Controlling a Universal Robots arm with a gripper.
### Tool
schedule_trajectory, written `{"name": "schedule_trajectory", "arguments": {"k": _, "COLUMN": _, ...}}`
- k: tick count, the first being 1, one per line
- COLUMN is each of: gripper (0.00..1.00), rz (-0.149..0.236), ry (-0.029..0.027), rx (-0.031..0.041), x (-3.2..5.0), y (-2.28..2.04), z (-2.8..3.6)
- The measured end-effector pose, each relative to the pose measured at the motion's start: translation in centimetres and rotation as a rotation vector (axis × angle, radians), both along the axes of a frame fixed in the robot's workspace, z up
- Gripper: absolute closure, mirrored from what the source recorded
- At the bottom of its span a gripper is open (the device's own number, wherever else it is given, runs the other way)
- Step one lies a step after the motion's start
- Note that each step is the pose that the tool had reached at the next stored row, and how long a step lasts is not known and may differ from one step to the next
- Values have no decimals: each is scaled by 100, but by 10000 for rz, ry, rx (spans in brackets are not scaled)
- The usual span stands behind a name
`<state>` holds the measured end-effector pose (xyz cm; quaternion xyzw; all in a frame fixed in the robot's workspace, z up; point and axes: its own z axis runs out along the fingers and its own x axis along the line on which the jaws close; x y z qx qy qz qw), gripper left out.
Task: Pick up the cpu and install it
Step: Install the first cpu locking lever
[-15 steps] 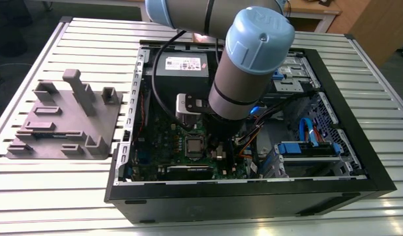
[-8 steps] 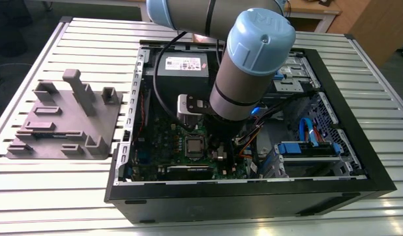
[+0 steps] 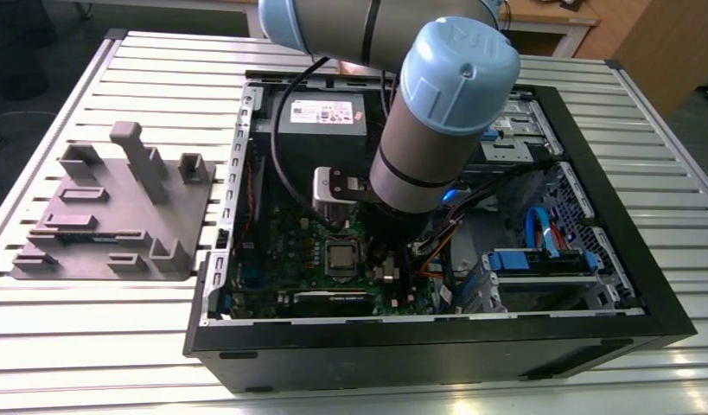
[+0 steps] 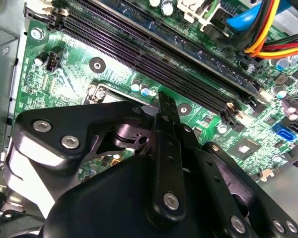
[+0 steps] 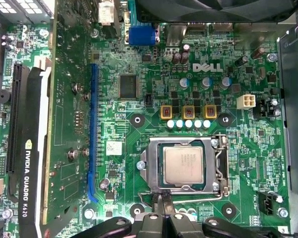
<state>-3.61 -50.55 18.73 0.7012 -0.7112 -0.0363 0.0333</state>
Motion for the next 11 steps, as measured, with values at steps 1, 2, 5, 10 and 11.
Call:
{"name": "schedule_trajectory", "arguments": {"k": 1, "gripper": 90, "rz": 0, "ry": 0, "rx": 6, "x": 1, "y": 0, "z": -1}}
{"name": "schedule_trajectory", "arguments": {"k": 2, "gripper": 90, "rz": 0, "ry": 0, "rx": 14, "x": 1, "y": 0, "z": -2}}
{"name": "schedule_trajectory", "arguments": {"k": 5, "gripper": 90, "rz": 1, "ry": -3, "rx": 32, "x": 3, "y": 0, "z": -6}}
{"name": "schedule_trajectory", "arguments": {"k": 10, "gripper": 90, "rz": 0, "ry": 0, "rx": 49, "x": 2, "y": 0, "z": -10}}
{"name": "schedule_trajectory", "arguments": {"k": 11, "gripper": 90, "rz": 0, "ry": 0, "rx": 50, "x": 2, "y": 0, "z": -10}}
